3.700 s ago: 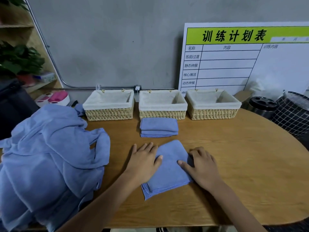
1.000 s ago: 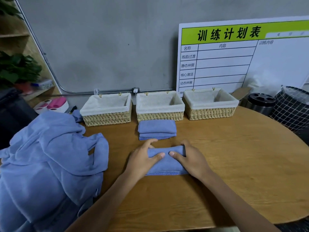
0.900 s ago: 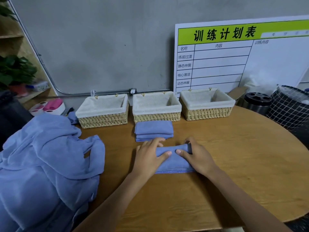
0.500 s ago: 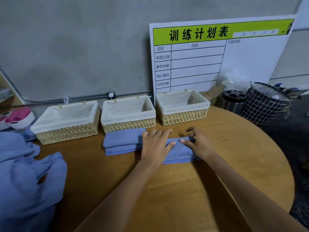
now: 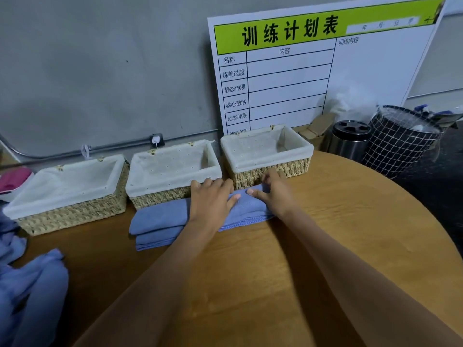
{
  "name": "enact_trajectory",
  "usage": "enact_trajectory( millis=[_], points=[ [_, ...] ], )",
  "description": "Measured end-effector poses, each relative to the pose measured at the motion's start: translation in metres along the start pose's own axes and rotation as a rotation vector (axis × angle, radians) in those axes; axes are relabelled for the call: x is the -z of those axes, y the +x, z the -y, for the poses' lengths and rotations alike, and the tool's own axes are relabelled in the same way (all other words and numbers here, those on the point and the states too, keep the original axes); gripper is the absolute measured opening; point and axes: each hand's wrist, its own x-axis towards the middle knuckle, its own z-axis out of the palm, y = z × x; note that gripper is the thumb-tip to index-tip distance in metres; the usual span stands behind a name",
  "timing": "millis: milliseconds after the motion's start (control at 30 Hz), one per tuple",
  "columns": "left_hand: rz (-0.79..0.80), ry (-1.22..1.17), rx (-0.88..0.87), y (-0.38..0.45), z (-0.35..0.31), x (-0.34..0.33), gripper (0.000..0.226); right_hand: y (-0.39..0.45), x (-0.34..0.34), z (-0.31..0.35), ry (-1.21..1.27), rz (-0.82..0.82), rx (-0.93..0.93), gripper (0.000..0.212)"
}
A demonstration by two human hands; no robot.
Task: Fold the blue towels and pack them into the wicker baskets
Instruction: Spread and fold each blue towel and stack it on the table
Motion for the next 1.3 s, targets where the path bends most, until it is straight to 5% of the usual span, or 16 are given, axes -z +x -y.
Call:
enact_trajectory(
  millis=[267, 567, 1100, 1200, 1300],
  points=[
    [0.045, 0.042, -0.038, 0.003, -0.002, 0.003, 0.031, 0.005, 0.0, 0.0, -0.064, 0.034, 0.025, 0.041],
    [0.022, -0.141, 0.007, -0.014, 0.009, -0.001, 0.064, -0.013, 0.008, -0.011, -0.137, 0.045, 0.074, 0.049],
    [0.101, -0.019, -0.048, -0.011, 0.003, 0.008, 0.046, -0.028, 0.003, 0.003, -0.304, 0.012, -0.035, 0.047],
    [0.122, -0.118, -0.03, -0.017, 0.006, 0.025, 0.033, -0.032, 0.012, 0.025, -0.403, 0.056, -0.069, 0.044],
    [0.043, -0.286, -0.038, -0.042, 0.027, 0.055, 0.025, -0.046, 0.021, 0.059, -0.512, -0.091, 0.003, 0.036]
  ],
)
